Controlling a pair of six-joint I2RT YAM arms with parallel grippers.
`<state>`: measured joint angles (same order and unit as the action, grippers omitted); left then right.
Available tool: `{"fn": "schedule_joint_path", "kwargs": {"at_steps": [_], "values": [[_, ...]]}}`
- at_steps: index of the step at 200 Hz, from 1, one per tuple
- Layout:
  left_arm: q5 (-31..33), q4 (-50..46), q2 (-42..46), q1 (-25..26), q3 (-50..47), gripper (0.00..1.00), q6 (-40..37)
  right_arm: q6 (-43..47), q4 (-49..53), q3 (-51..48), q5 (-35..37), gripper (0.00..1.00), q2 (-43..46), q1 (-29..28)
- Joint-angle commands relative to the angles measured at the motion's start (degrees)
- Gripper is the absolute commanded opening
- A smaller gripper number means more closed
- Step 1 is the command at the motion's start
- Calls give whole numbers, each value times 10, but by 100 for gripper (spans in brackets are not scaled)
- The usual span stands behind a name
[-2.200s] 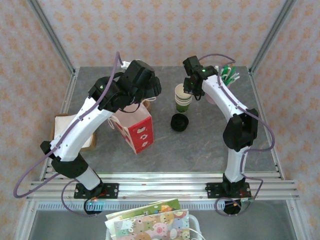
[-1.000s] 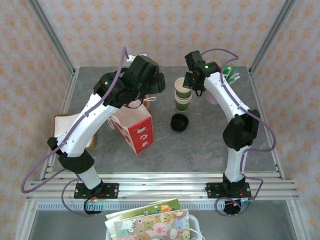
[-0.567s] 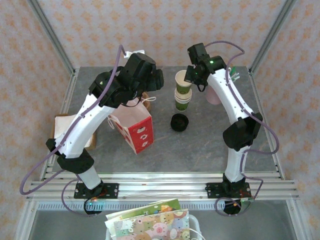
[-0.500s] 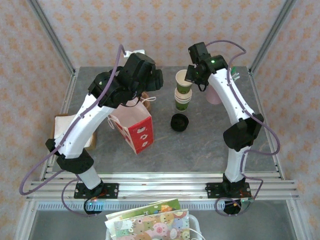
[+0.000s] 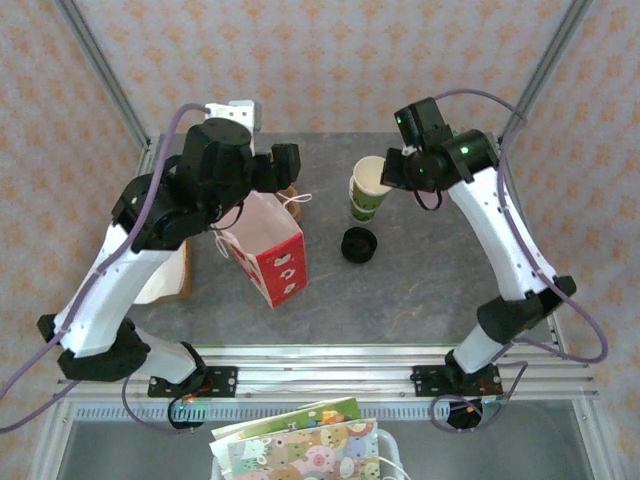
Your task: Pack the takeout coffee
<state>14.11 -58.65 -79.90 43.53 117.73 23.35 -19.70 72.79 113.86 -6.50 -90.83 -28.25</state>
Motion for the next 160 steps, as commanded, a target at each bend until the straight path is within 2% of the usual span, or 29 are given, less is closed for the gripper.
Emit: {"fn": "schedule_joint_path", "kwargs": {"at_steps": [1, 31, 57, 88, 124, 160], "values": [[-36, 52, 21, 5, -33, 81, -61, -4, 20, -56, -6, 0, 26, -31], [-60, 100, 67, 39, -98, 80, -159, -17, -5, -158, -10, 0, 66, -82], [-60, 158, 124, 86, -188, 83, -263, -24, -51, -265, -32, 0, 110, -97], [-70, 175, 156, 116, -255, 87, -350, -18, -100, -371, -30, 0, 149, -110], [-93, 164, 159, 140, -275, 89, -379, -17, -154, -458, -13, 0, 173, -111], [-58, 166, 164, 143, -286, 93, -371, -15, -208, -512, -6, 0, 181, -112]]}}
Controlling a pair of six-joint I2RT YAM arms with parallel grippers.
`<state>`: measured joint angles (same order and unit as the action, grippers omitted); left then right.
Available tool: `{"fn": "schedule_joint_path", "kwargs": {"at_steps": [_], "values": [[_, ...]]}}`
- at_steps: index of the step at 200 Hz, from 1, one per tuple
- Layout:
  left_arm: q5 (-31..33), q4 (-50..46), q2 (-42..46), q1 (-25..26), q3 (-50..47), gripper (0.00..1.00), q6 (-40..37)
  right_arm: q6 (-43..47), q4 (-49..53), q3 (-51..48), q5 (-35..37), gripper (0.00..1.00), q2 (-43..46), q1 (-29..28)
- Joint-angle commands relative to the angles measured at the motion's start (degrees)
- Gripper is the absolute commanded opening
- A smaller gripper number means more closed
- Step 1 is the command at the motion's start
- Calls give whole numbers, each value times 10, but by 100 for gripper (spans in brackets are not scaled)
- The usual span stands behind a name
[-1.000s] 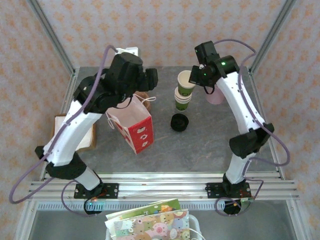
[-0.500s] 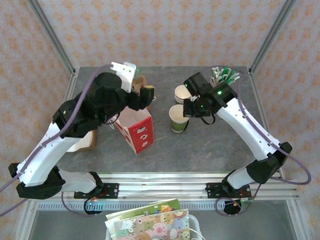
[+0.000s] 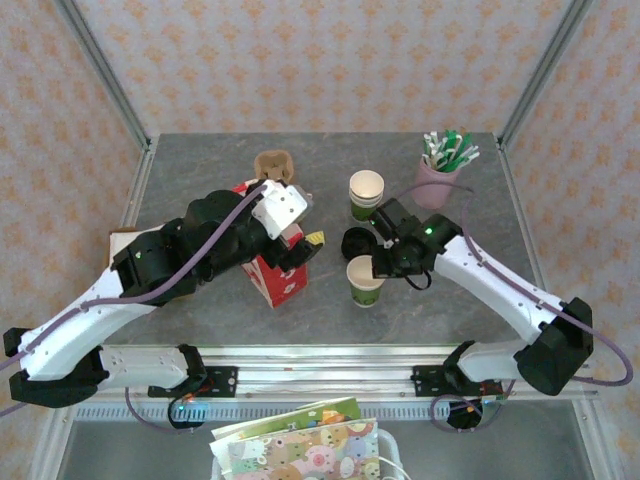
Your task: Pack the takeout coffee
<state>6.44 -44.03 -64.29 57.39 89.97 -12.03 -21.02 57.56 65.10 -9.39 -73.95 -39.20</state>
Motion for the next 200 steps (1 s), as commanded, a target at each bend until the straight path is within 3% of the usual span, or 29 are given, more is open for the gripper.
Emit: {"fn": "schedule_joint_path", "kwargs": {"at_steps": [1, 38, 77, 111, 200], "values": [[19, 20, 9, 4, -8, 93, -16, -1, -57, -26, 23, 0, 13, -2], [52, 60, 35, 4, -30, 99, 16, 4, -97, -59, 30, 0, 9, -2], [107, 87, 57, 3, -39, 99, 70, 8, -112, -74, 43, 1, 5, -2], [148, 63, 44, 3, -13, 99, 128, 12, -114, -84, 45, 12, 3, -3], [217, -6, -11, 3, 65, 99, 270, 10, -119, -108, 67, 15, 10, -3]]}}
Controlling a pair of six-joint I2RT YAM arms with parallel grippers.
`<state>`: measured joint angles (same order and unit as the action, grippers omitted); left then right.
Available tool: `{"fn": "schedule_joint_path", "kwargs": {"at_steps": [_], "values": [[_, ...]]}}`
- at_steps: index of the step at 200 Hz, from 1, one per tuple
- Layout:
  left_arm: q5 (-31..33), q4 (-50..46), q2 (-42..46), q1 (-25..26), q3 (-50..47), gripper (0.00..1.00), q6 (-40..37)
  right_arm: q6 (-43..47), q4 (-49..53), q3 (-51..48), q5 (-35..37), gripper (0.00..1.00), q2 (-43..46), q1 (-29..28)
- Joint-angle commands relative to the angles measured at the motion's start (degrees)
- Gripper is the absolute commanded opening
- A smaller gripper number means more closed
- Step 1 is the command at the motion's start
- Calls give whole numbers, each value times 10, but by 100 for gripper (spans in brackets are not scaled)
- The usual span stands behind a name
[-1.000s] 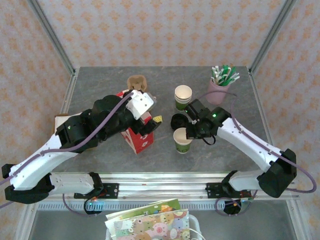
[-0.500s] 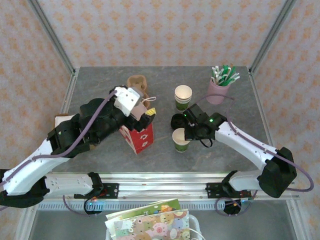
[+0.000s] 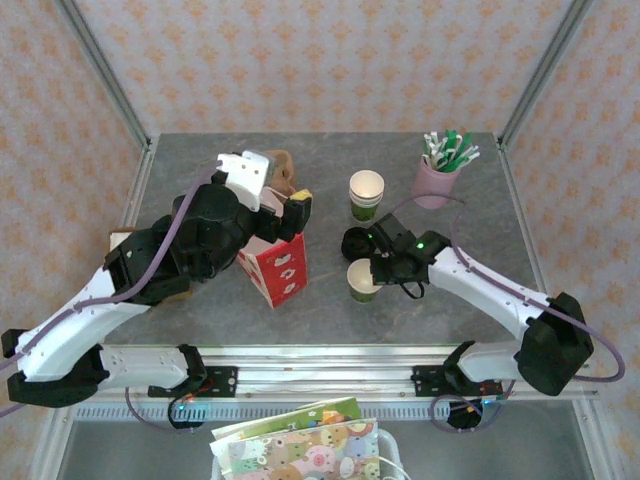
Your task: Pack the takeout coffee
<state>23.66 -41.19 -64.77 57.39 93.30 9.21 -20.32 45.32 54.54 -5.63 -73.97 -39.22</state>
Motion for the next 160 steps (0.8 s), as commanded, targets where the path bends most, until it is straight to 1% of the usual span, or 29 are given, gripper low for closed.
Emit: {"fn": "schedule_joint_path", "kwargs": {"at_steps": [1, 14, 30, 42, 59, 70, 76, 81, 91, 98, 109, 123, 137, 160], "values": [[46, -36, -7, 3, 33, 99, 59, 3, 5, -1, 30, 15, 10, -2], [74, -61, -19, 2, 58, 99, 101, 3, 17, 10, 37, 21, 15, -2], [89, -115, -41, 0, 105, 99, 179, 0, 37, 27, 49, 32, 24, -2], [93, -166, -60, -6, 140, 98, 261, 0, 49, 41, 54, 38, 30, -2], [70, -237, -83, -27, 183, 93, 379, -2, 64, 60, 60, 45, 37, -2], [33, -278, -97, -48, 200, 88, 451, -8, 77, 83, 68, 49, 37, -2], [13, -299, -104, -60, 206, 88, 498, -10, 86, 97, 73, 50, 37, -2], [-16, -305, -109, -76, 206, 87, 526, -12, 93, 112, 77, 52, 37, -2], [-83, -306, -114, -111, 199, 85, 562, -15, 102, 141, 88, 53, 37, -2], [-128, -301, -118, -136, 189, 84, 588, -16, 105, 160, 94, 56, 36, -2], [-215, -278, -122, -175, 165, 80, 616, -11, 110, 191, 100, 58, 33, -2], [-291, -268, -135, -215, 136, 74, 652, -5, 116, 222, 109, 60, 26, -2], [-325, -279, -160, -232, 132, 69, 678, 4, 118, 239, 120, 62, 23, -2], [-336, -286, -220, -238, 167, 66, 696, 14, 109, 240, 139, 65, 29, -2]]}}
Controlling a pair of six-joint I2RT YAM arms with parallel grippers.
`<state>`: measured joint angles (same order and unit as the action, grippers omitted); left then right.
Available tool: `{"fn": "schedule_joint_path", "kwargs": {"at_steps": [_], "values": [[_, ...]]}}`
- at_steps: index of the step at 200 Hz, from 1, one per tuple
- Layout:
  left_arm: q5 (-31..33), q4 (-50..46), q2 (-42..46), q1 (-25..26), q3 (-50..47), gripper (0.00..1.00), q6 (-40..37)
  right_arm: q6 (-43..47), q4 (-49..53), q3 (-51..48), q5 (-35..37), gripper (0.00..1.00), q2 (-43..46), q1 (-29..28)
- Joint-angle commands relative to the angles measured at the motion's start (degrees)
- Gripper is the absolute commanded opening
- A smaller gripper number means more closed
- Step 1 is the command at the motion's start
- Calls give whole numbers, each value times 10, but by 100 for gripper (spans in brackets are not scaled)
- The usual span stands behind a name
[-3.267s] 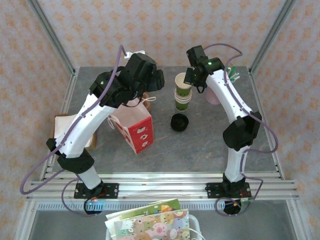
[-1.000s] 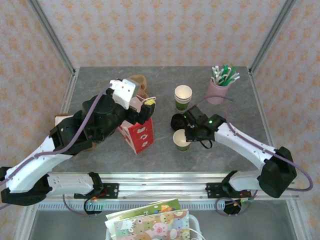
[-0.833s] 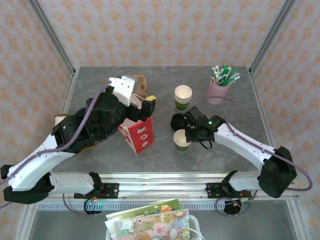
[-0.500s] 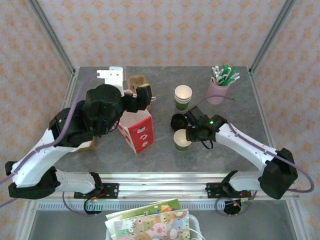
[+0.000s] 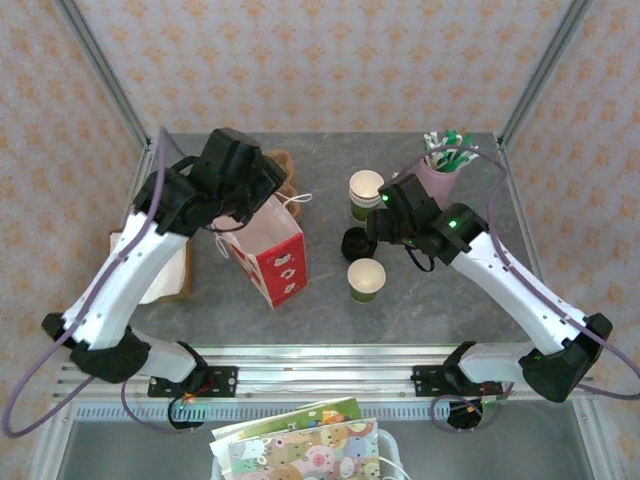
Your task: Pack the takeout coffee
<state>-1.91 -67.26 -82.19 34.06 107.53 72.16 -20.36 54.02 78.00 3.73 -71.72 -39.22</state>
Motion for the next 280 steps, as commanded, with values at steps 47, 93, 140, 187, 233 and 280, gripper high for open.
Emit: {"fn": "schedule_joint_path", "kwargs": {"at_steps": [47, 93, 140, 187, 233, 280], "values": [[-48, -109, -159, -13, 131, 56, 55, 27, -18, -33, 40, 68, 33, -2], [-40, -109, -169, -23, 132, 56, 51, 36, -43, -51, 35, 70, 37, -2], [-16, -109, -140, -30, 75, 55, 36, 32, -57, -54, 29, 70, 30, -2], [11, -108, -168, -59, 87, 54, -10, 32, -54, -50, 23, 70, 23, -2], [17, -100, -191, -72, 89, 49, -41, 33, -52, -43, 23, 70, 16, -2], [12, -75, -190, -73, 59, 36, -61, 33, -54, -44, 21, 70, 9, -2]]}}
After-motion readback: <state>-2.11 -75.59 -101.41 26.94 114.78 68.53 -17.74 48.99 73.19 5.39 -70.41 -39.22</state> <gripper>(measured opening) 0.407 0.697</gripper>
